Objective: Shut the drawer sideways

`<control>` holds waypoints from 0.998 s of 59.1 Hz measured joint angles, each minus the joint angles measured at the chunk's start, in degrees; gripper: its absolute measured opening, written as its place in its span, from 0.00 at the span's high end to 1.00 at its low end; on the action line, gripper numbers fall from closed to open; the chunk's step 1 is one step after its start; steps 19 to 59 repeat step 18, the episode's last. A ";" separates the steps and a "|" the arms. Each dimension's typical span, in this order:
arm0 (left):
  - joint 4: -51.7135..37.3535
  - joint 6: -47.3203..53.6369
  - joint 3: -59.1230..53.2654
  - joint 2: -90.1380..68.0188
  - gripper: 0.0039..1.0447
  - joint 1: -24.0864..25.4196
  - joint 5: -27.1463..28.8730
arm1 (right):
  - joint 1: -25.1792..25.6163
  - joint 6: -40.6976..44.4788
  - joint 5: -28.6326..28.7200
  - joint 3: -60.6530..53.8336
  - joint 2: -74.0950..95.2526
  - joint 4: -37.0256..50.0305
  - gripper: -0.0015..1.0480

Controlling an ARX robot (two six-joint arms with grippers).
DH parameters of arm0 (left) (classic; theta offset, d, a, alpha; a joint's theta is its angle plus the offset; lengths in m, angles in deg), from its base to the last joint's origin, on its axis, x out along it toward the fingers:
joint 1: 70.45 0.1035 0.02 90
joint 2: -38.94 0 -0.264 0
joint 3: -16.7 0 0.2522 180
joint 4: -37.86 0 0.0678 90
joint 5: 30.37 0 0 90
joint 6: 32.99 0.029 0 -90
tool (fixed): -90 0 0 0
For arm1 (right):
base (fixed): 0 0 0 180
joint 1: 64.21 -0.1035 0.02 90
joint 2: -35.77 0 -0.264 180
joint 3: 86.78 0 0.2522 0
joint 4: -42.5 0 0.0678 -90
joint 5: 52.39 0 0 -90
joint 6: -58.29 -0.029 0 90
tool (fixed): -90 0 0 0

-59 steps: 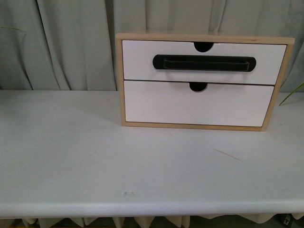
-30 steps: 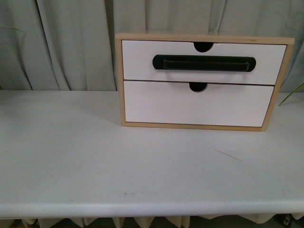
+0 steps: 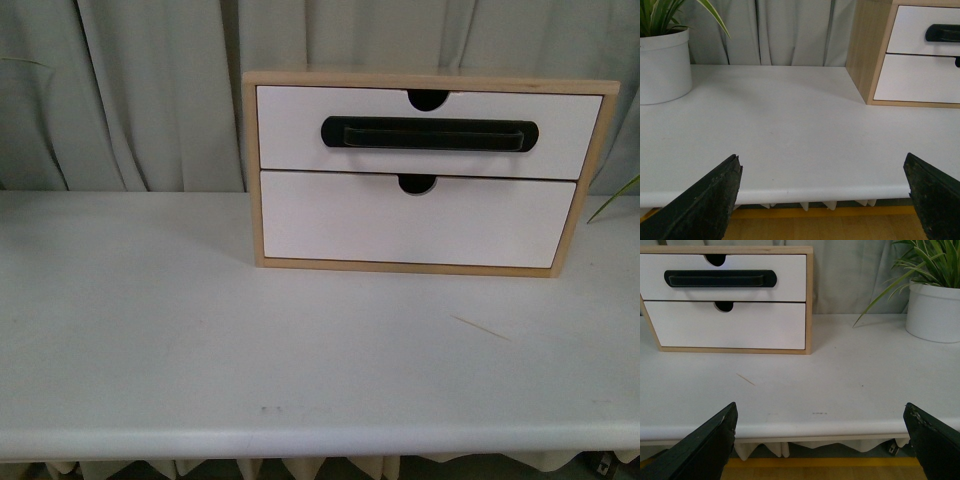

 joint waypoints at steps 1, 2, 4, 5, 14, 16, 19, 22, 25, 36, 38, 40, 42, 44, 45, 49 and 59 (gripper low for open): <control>0.00 0.00 0.00 0.00 0.06 0.00 0.00 | 0.00 0.00 0.02 0.00 0.00 0.00 0.09; 0.00 0.00 0.00 0.00 0.05 0.00 0.00 | 0.00 -0.02 0.00 0.00 0.00 0.00 0.09; 0.00 0.00 0.00 0.00 0.05 0.00 0.00 | 0.00 -0.02 0.00 0.00 0.00 0.00 0.09; 0.00 0.00 0.00 0.00 0.05 0.00 0.00 | 0.00 -0.02 0.02 0.00 0.00 0.00 0.09; 0.00 0.00 0.00 0.00 0.05 0.00 0.00 | 0.00 -0.02 0.00 0.00 0.00 0.00 0.09; 0.00 0.00 0.00 0.00 0.05 0.00 0.00 | 0.00 -0.02 0.00 0.00 0.00 0.00 0.09; 0.00 0.00 0.00 0.00 0.05 0.00 0.00 | 0.00 -0.02 0.00 0.00 0.00 0.00 0.09; 0.00 0.00 0.00 0.00 0.05 0.00 0.00 | 0.00 -0.02 0.00 0.00 0.00 0.00 0.09; 0.00 0.00 0.00 0.00 0.05 0.00 0.00 | 0.00 -0.02 0.00 0.00 0.00 0.00 0.09; 0.00 0.00 0.00 0.00 0.05 0.00 0.00 | 0.00 -0.02 0.00 0.00 0.00 0.00 0.09; 0.00 0.00 0.00 0.00 0.05 0.00 0.00 | 0.00 -0.02 0.00 0.00 0.00 0.00 0.09; 0.00 0.00 0.00 0.00 0.05 0.00 0.00 | 0.00 -0.02 0.00 0.00 0.00 0.00 0.09; 0.00 0.00 0.00 0.00 0.05 0.00 0.00 | 0.00 -0.02 0.00 0.00 0.00 0.00 0.09; 0.00 0.00 0.00 0.00 0.05 0.00 0.00 | 0.00 -0.02 0.00 0.00 0.00 0.00 0.09; 0.00 0.00 0.00 0.00 0.05 0.00 0.00 | 0.00 -0.02 0.00 0.00 0.00 0.00 0.09; 0.00 0.00 0.00 0.00 0.05 0.00 0.00 | 0.00 -0.02 0.00 0.00 0.00 0.00 0.09; 0.00 0.00 0.00 0.00 0.05 0.00 0.00 | 0.00 -0.02 0.00 0.00 0.00 0.00 0.09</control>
